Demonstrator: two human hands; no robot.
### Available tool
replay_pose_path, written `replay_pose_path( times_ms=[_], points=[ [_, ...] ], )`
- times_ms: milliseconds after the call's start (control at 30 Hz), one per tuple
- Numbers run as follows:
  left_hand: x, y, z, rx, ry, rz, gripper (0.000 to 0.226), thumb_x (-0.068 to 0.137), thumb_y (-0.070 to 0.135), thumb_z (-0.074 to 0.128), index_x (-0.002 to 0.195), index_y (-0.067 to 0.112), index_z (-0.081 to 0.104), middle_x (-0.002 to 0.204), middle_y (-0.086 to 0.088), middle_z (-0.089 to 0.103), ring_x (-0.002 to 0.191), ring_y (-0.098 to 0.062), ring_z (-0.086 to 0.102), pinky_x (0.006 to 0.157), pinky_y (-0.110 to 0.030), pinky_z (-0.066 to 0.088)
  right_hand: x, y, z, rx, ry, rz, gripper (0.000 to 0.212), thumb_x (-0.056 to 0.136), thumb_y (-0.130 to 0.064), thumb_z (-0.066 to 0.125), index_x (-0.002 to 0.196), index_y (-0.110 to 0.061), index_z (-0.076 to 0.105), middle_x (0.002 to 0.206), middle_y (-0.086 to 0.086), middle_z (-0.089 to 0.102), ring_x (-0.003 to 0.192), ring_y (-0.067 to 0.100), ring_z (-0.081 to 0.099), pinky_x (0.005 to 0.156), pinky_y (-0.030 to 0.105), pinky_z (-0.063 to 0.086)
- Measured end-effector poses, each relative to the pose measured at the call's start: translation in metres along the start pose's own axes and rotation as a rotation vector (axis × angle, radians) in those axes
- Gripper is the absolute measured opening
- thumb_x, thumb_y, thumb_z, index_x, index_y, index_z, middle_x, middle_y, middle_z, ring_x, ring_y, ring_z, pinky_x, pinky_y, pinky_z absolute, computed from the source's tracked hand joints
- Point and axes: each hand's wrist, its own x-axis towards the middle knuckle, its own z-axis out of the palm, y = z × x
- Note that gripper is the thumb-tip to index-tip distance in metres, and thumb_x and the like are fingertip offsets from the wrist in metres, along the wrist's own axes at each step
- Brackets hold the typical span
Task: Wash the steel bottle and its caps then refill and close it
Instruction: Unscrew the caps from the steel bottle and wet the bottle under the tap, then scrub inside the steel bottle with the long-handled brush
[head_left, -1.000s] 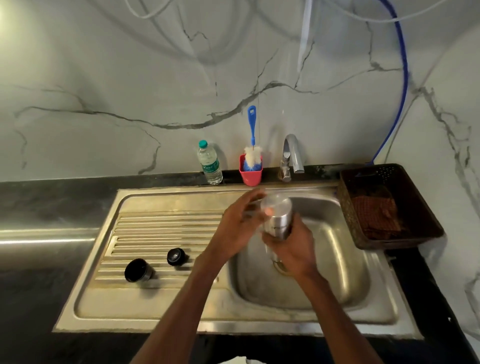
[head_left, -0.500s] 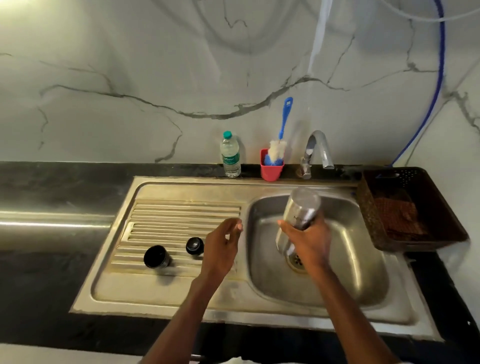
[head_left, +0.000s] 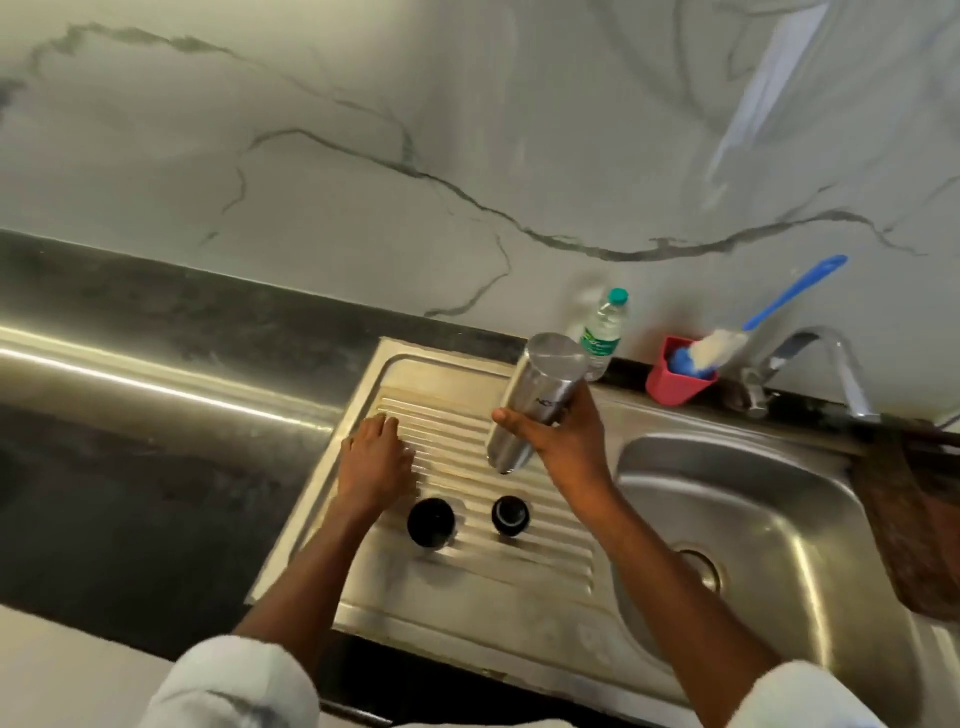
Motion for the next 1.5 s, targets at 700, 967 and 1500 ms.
replay_pose_path(
  times_ms=[700, 967, 1500],
  points=[
    [-0.011, -0.054, 0.042, 0.027, -0.123, 0.082, 0.069, 0.109, 0.056, 0.005, 0.167, 0.023, -0.011, 0.174, 0.002, -0.023, 0.157, -0.014, -0.028, 0.127, -0.044, -0.019, 0.008, 0.029, 0.135, -0.244, -0.175, 0.029, 0.089, 0.058, -0.04, 0.099, 0.131, -0.034, 0.049, 0.117, -0.019, 0.065, 0.106, -0.001, 0.063, 0.087, 0.021, 0.055],
    [-0.009, -0.055, 0.034, 0.002, -0.179, 0.107, 0.071, 0.11, 0.056, 0.01, 0.167, 0.021, -0.013, 0.173, 0.0, -0.026, 0.158, -0.016, -0.027, 0.127, -0.047, -0.019, 0.001, 0.035, 0.124, -0.325, -0.241, 0.022, 0.101, 0.061, -0.036, 0.098, 0.144, -0.028, 0.042, 0.139, -0.009, 0.058, 0.125, 0.01, 0.055, 0.096, 0.022, 0.046],
    [-0.095, 0.115, -0.059, -0.948, 0.274, 0.399, 0.023, 0.096, 0.003, 0.055, 0.108, 0.014, 0.071, 0.109, 0.007, 0.074, 0.102, -0.011, 0.071, 0.086, -0.023, 0.054, -0.026, 0.041, -0.06, -0.377, 0.329, -0.002, 0.017, 0.092, -0.007, 0.07, 0.097, -0.023, 0.071, 0.089, -0.017, 0.071, 0.083, -0.006, 0.066, 0.072, 0.004, 0.045]
  ],
)
